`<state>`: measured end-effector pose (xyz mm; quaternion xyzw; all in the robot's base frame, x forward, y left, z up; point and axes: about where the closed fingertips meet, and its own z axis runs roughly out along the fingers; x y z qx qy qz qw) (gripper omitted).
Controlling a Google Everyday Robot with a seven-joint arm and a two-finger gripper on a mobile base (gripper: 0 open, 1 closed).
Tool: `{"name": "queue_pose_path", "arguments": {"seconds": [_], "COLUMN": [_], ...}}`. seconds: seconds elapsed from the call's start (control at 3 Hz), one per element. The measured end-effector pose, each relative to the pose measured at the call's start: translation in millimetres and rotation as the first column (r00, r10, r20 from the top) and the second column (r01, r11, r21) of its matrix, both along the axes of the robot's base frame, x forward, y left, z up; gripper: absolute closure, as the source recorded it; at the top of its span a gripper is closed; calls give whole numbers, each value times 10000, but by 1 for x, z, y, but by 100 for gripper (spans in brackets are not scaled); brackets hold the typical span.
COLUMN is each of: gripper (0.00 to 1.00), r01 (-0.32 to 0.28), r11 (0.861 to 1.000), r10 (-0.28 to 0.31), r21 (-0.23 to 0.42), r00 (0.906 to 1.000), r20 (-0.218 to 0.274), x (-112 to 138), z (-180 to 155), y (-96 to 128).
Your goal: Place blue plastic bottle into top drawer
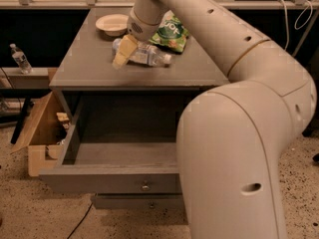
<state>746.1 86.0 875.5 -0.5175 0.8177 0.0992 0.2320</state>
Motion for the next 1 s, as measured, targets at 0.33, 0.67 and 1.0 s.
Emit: {"name": "queue_pose_path", "arguments": {"seconds": [0.33,0.67,1.0], "gripper": [0,19,43], "r01": [-55,-172,-170], "r11": [10000,9998,9999], "r10": [56,171,169], "r21": [13,-19,-17], "r00": [9996,9984,9984], "r20": [-273,-534,-536], "x": [5,6,6], "z": [-14,-25,-25], "y": [4,7,6]}}
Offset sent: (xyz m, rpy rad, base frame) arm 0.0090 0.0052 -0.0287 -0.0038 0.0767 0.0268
